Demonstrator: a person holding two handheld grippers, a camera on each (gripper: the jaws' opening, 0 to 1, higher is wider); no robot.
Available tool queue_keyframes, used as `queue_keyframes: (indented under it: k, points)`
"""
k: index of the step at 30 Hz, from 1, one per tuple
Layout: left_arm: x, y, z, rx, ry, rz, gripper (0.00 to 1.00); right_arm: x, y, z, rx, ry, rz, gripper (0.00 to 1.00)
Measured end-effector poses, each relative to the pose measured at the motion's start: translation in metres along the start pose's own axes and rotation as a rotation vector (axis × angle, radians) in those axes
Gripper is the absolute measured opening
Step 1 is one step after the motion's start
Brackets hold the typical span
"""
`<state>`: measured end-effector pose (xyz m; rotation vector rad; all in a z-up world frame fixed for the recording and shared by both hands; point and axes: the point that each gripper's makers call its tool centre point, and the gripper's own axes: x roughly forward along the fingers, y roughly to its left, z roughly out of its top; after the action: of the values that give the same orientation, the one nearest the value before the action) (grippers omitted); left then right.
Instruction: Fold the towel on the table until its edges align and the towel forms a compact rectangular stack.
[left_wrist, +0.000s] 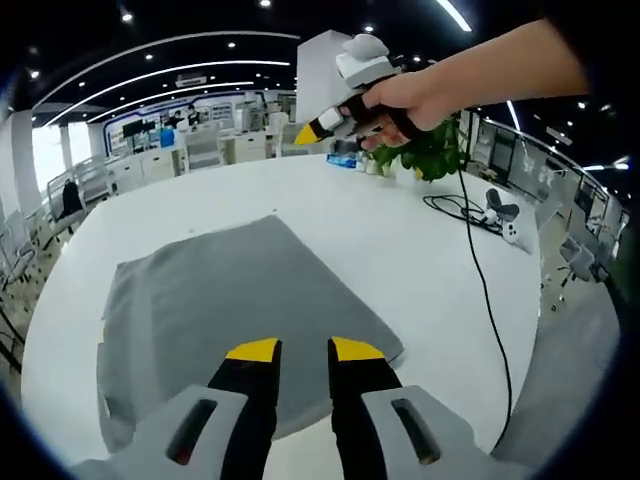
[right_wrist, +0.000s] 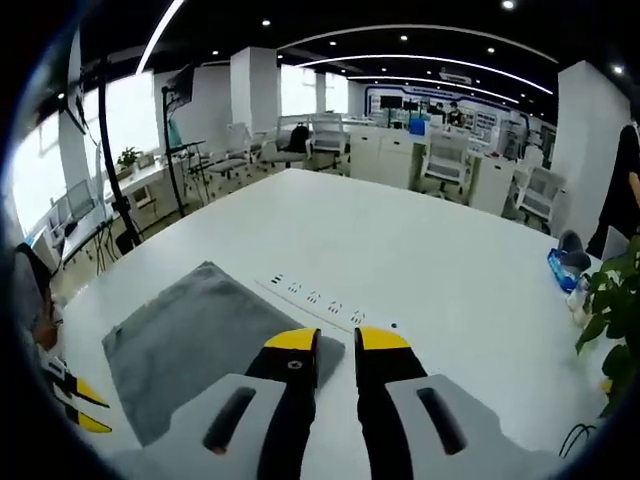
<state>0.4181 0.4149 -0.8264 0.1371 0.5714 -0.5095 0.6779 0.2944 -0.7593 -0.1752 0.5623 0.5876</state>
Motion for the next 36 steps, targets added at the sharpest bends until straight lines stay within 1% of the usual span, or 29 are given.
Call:
queue_keyframes:
  k: [3,7,12,15,18,19,23,25,27,28,30,32,33,34,35,36]
  points:
    - [0.006,-0.011,0.001,0.015,0.001,-0.011,0.19,-0.004,-0.004,-0.008,0.007,0.007,0.008,0.13]
    - [0.013,-0.022,-0.001,0.015,0.007,-0.024,0.19,0.003,-0.008,-0.017,0.014,0.012,0.018,0.13]
    - [0.019,-0.035,-0.003,0.017,0.013,-0.044,0.19,0.004,-0.009,-0.028,0.027,0.018,0.037,0.14]
    - [0.024,-0.043,-0.008,0.022,0.02,-0.055,0.19,0.008,-0.008,-0.035,0.029,0.019,0.054,0.16]
    - [0.031,-0.051,-0.014,0.02,0.035,-0.065,0.19,0.011,-0.004,-0.044,0.012,0.028,0.072,0.17]
    - [0.032,-0.055,-0.014,0.023,0.035,-0.071,0.19,0.012,-0.004,-0.047,0.008,0.029,0.078,0.18]
    - [0.04,-0.066,-0.019,0.032,0.049,-0.092,0.19,0.021,-0.006,-0.057,0.004,0.039,0.092,0.2]
    - [0.044,-0.07,-0.022,0.035,0.058,-0.101,0.19,0.024,-0.006,-0.059,0.007,0.041,0.096,0.2]
    - [0.048,-0.073,-0.024,0.04,0.066,-0.105,0.19,0.021,-0.003,-0.061,0.008,0.04,0.1,0.21]
    - [0.05,-0.072,-0.027,0.044,0.072,-0.105,0.19,0.021,-0.001,-0.061,0.009,0.038,0.103,0.21]
    - [0.053,-0.077,-0.029,0.039,0.079,-0.111,0.2,0.024,0.001,-0.061,0.011,0.031,0.112,0.23]
    - [0.057,-0.083,-0.034,0.027,0.09,-0.121,0.21,0.027,0.004,-0.061,-0.001,0.037,0.122,0.24]
    - [0.061,-0.085,-0.036,0.036,0.093,-0.125,0.22,0.029,0.001,-0.063,-0.024,0.045,0.117,0.24]
    - [0.063,-0.087,-0.037,0.05,0.097,-0.127,0.22,0.029,-0.001,-0.061,-0.054,0.036,0.107,0.24]
    - [0.065,-0.088,-0.038,0.052,0.097,-0.129,0.22,0.03,0.0,-0.059,-0.066,0.021,0.108,0.24]
    - [0.066,-0.089,-0.038,0.05,0.099,-0.132,0.22,0.03,0.001,-0.06,-0.056,0.024,0.113,0.24]
